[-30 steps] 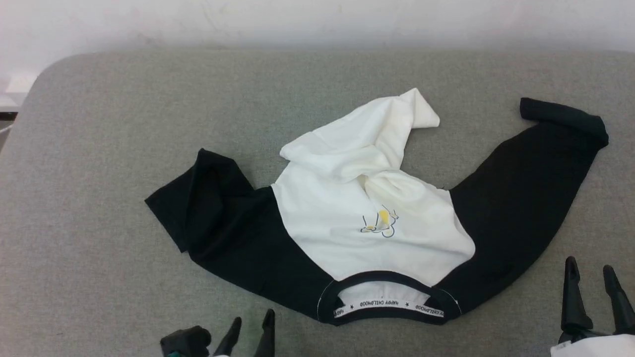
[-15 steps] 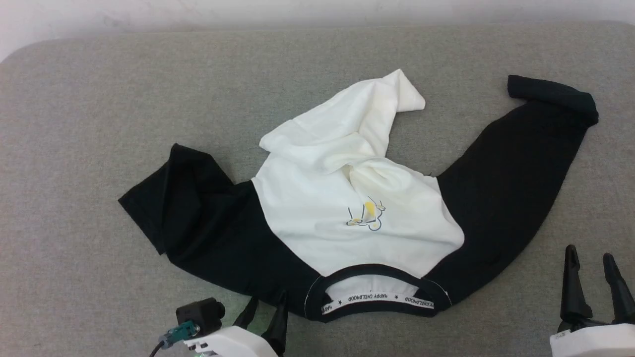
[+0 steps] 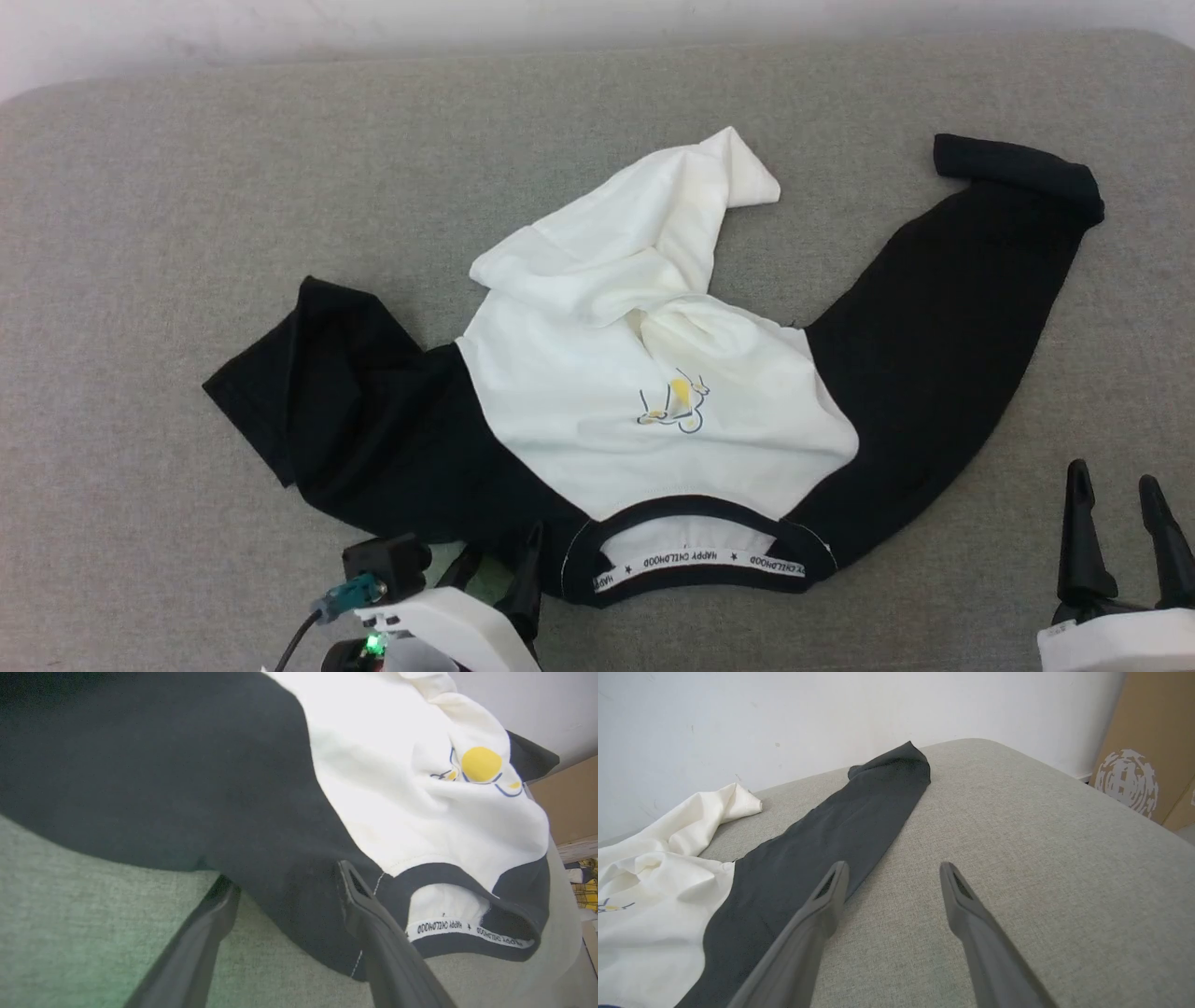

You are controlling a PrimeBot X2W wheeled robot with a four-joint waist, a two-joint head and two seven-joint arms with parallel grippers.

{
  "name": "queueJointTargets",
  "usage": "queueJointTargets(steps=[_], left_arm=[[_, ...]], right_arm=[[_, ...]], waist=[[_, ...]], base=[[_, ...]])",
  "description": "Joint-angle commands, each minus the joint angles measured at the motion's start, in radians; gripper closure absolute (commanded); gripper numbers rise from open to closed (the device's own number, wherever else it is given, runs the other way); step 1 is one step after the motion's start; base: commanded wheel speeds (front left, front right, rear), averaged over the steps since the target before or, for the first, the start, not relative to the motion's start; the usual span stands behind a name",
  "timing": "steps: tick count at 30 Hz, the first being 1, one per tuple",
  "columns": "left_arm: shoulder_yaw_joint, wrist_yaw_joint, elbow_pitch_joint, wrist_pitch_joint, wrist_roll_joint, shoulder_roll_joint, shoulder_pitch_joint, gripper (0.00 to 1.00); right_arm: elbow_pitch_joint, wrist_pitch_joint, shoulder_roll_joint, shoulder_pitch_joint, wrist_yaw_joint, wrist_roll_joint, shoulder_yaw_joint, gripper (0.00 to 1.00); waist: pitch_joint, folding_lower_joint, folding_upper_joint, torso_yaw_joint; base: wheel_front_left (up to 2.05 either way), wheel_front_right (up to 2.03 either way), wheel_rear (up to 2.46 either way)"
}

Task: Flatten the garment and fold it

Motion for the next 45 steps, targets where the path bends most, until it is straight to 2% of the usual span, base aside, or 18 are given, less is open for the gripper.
queueJointTargets(steps=[1, 4, 5, 6, 7, 13, 21, 24, 30, 35, 39, 45], left_arm=[[-0.008, 0.01, 0.026, 0.017, 0.013, 0.011, -0.019, 0.0], [-0.033, 0.016, 0.051, 0.04, 0.046, 0.03, -0.042, 0.0], [-0.04, 0.017, 0.061, 0.047, 0.055, 0.035, -0.051, 0.33], [-0.049, 0.02, 0.071, 0.05, 0.071, 0.043, -0.062, 0.72], [-0.061, 0.023, 0.083, 0.055, 0.09, 0.052, -0.074, 1.0], [-0.088, 0.022, 0.114, 0.086, 0.113, 0.065, -0.1, 1.0], [-0.087, 0.041, 0.061, 0.077, 0.107, 0.066, -0.069, 1.0], [-0.094, 0.047, 0.036, 0.079, 0.109, 0.066, -0.057, 1.0], [-0.113, 0.056, 0.008, 0.08, 0.122, 0.062, -0.057, 1.0], [-0.123, 0.056, -0.001, 0.077, 0.122, 0.051, -0.066, 1.0], [-0.127, 0.053, -0.003, 0.072, 0.12, 0.043, -0.081, 1.0], [-0.129, 0.048, 0.0, 0.061, 0.118, 0.039, -0.106, 1.0]], right_arm=[[-0.003, -0.005, 0.001, -0.015, -0.001, -0.002, 0.001, 0.0], [-0.001, -0.005, 0.001, -0.017, -0.001, 0.001, 0.006, 0.0], [0.0, -0.005, 0.001, -0.018, -0.001, 0.001, 0.007, 0.0], [0.001, -0.005, 0.001, -0.018, -0.001, 0.001, 0.008, 0.0], [0.002, -0.005, 0.001, -0.019, -0.001, 0.002, 0.01, 0.0], [0.006, -0.005, 0.001, -0.017, -0.001, -0.001, 0.017, 0.0], [0.019, 0.009, 0.001, -0.011, -0.001, -0.035, 0.075, 0.0], [-0.001, 0.104, 0.001, -0.021, -0.001, -0.061, 0.132, 0.0], [-0.093, 0.467, 0.001, -0.008, -0.001, -0.136, 0.242, 0.0], [-0.173, 0.685, 0.001, 0.013, -0.001, -0.098, 0.213, 0.0], [-0.191, 0.767, 0.001, 0.02, -0.001, -0.108, 0.158, 0.0], [-0.199, 0.763, 0.001, 0.002, -0.001, -0.106, 0.147, 0.0]], waist=[[0.003, 0.0, -0.0001, 0.0], [0.006, 0.0, -0.0001, 0.0], [0.007, 0.0, -0.0001, 0.0], [0.008, 0.0, -0.0001, 0.0], [0.008, 0.0, -0.0001, -0.001], [0.003, 0.0, -0.0001, -0.011], [-0.018, 0.0, -0.0001, -0.015], [-0.022, 0.0, -0.0001, -0.007], [-0.023, 0.0, -0.0001, 0.015], [-0.012, 0.0, -0.0001, 0.033], [0.008, 0.0, -0.0001, 0.05], [0.044, 0.0, -0.0001, 0.063]], base=[[0.0, 0.0, 0.0], [0.0, 0.0, 0.0], [0.0, 0.0, 0.0], [0.0, 0.0, 0.0], [0.0, 0.0, 0.0], [0.0, 0.0, 0.0], [0.0, 0.0, 0.0], [0.0, 0.0, 0.0], [0.0, 0.0, 0.0], [0.0, 0.0, 0.0], [0.0, 0.0, 0.0], [0.0, 0.0, 0.0]])
